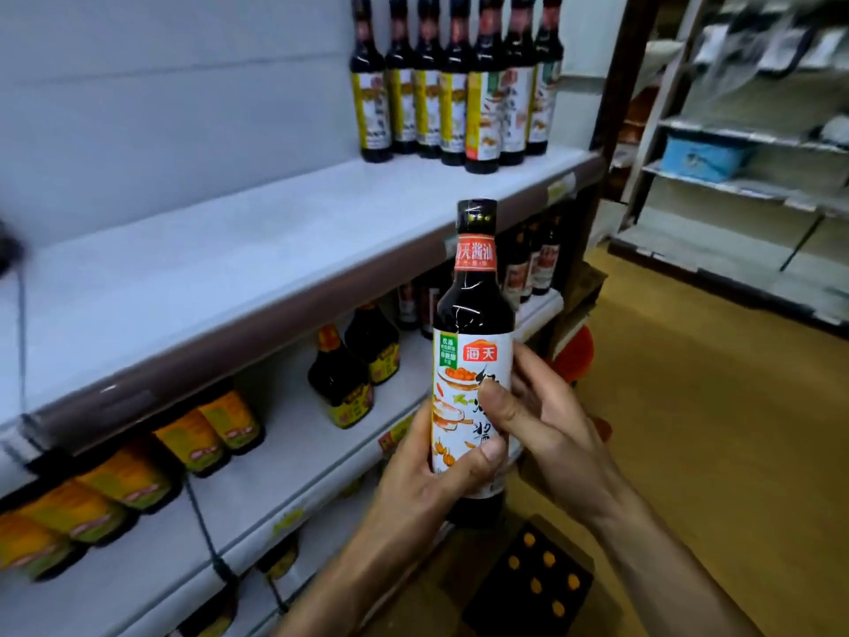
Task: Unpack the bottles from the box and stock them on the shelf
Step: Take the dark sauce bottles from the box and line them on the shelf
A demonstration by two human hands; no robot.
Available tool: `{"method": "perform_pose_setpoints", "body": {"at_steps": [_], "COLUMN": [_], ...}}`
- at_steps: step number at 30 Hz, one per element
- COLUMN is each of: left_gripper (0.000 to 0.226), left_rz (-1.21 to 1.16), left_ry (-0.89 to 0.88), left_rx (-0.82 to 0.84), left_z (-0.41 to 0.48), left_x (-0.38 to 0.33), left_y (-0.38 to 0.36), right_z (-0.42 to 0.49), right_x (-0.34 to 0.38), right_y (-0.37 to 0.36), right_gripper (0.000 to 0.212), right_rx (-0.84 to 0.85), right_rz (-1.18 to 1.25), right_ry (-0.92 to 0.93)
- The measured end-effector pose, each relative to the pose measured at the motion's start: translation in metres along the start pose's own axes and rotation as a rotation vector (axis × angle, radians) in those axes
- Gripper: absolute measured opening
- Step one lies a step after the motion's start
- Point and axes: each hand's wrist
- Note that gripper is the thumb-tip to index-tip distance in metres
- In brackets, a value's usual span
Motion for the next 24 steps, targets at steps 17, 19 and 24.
{"method": "perform_pose_setpoints", "body": {"at_steps": [17, 19, 24], "left_gripper": [0.045, 0.044, 0.044], "left_rz": [0.191, 0.204, 0.263], "left_ry": [-0.305, -0.320, -0.328], "left_rx": [-0.248, -0.274, -0.329], "left_z": [-0.036, -0.042, -0.065], "left_x": [-0.145, -0.157, -0.179], "left_y": [0.171, 0.186, 0.226], "right_z": [0.115, 0.124, 0.139], "right_x": [0.102, 0.108, 0.115], "right_y": [-0.185, -0.202, -0.248], "right_gripper": [0.043, 0.040, 0.040], "right_rx": [0.262, 0.279, 0.338], "right_rz": [-0.031, -0.040, -0.029], "right_ry": [0.325, 0.351, 0.404]}}
Point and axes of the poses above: each hand's wrist, its own z-axis towards the middle knuckle, its own y-axis out of the back of the hand, x = y × z, and after that the axes turned 5 degrees about -z, right-handed
